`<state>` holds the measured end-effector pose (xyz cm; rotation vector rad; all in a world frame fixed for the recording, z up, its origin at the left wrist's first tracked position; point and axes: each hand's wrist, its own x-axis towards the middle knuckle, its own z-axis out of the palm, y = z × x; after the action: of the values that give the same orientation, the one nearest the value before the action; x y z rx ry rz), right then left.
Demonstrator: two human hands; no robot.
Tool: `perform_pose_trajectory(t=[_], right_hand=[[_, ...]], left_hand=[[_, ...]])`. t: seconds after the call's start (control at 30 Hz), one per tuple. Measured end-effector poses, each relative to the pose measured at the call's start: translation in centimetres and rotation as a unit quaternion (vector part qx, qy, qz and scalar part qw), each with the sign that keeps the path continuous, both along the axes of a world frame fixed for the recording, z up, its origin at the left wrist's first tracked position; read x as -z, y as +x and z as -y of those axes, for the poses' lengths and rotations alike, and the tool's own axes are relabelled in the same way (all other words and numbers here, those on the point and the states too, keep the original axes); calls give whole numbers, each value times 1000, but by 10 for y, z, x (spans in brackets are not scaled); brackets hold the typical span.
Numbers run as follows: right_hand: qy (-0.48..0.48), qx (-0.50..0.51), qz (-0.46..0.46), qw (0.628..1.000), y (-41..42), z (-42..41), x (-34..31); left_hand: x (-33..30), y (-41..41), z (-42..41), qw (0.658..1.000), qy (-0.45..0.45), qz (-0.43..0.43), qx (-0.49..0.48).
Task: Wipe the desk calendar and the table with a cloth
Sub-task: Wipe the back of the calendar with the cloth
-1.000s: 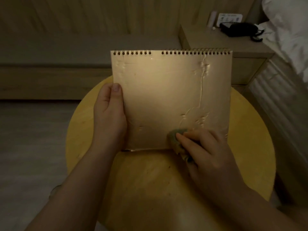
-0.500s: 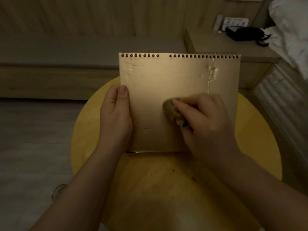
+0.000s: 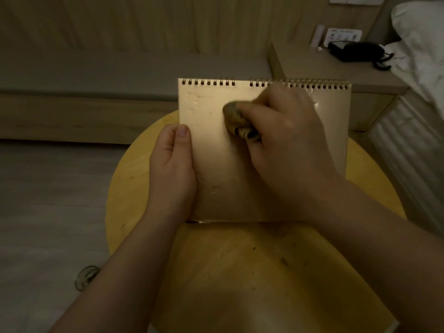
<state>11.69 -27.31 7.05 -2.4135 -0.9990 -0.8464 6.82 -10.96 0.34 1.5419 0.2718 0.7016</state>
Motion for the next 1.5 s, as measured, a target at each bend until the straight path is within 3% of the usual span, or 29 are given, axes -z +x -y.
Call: perform_pose_trajectory(t=[0.43,0.8,1.07,1.23,1.5], right_hand=[[-61,-62,-65,994,-94,21,104],[3,-45,0,999,-33,-13,30],[-1,-2,28,1000,19,-44,-31],[0,-40,20,999,1,-40,-12],[-32,-60,27,997,-60,-15,68]], left_hand=[[-2,1,-1,1000,-4,-3,-3],[-2,0,-2,998,-41,13,48],[-1,-1,-4,999,-18,13,41],[1,0,-5,998,-28,21,48],[-1,0,-5,998,-31,13,48]])
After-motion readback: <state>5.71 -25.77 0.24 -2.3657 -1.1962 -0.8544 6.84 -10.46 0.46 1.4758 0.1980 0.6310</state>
